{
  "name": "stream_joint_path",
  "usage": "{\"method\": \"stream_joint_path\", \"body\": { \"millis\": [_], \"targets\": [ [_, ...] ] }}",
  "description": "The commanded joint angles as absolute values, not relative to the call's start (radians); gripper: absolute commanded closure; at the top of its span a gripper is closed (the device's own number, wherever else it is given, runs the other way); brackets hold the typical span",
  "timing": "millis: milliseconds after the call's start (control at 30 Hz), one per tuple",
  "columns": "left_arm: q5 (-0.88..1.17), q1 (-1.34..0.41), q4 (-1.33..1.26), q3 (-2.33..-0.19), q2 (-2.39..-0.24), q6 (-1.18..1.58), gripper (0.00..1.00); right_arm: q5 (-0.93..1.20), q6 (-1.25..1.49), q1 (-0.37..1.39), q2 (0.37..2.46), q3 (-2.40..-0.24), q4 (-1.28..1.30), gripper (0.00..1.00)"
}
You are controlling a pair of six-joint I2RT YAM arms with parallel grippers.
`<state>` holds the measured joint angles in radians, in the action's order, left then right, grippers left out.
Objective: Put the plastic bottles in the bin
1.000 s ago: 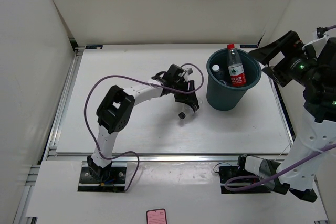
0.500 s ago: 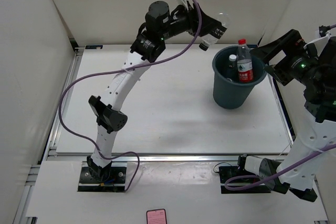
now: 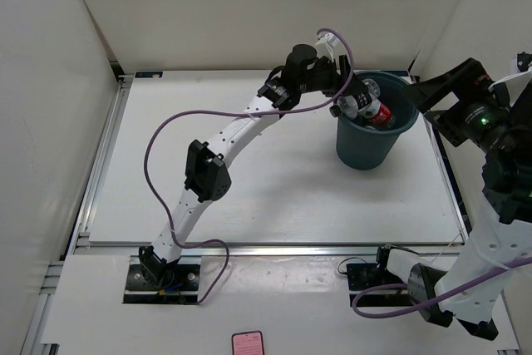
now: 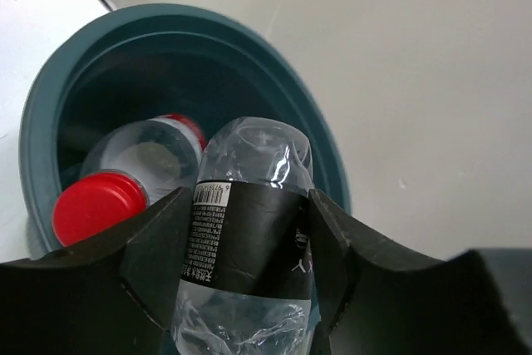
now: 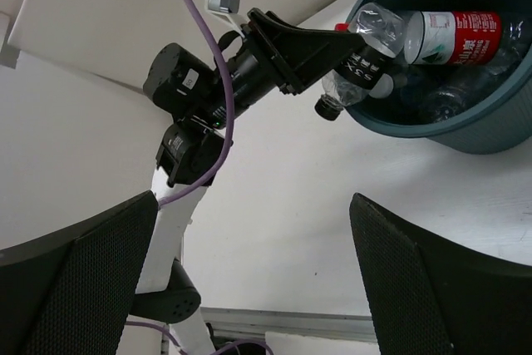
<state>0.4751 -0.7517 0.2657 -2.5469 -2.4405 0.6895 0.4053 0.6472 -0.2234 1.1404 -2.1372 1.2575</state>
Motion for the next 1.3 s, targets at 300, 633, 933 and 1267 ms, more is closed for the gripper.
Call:
{"method": "stream_joint_path", "body": {
  "millis": [300, 633, 933, 1267],
  "targets": [
    [0.468, -0.792, 0.143, -2.562, -2.368, 0.759, 0.0, 0.322, 0.629, -0.229, 1.083, -2.158, 1.287, 0.0],
    [0.344, -0.66, 0.143, -2.041, -1.826, 0.628, 0.0, 0.143, 0.672, -0.229, 1.098, -2.106, 1.399, 0.0],
    [-0.255, -0.58, 0.515, -1.301, -1.134, 0.489, 0.0, 0.143, 0.652, -0.229, 1.207, -2.019, 1.439, 0.0],
    [-0.999, -0.476, 1.143, -0.993, -0.831, 1.095, 0.0, 0.16, 0.586, -0.229, 1.198, -1.976, 1.348, 0.0]
  ]
}}
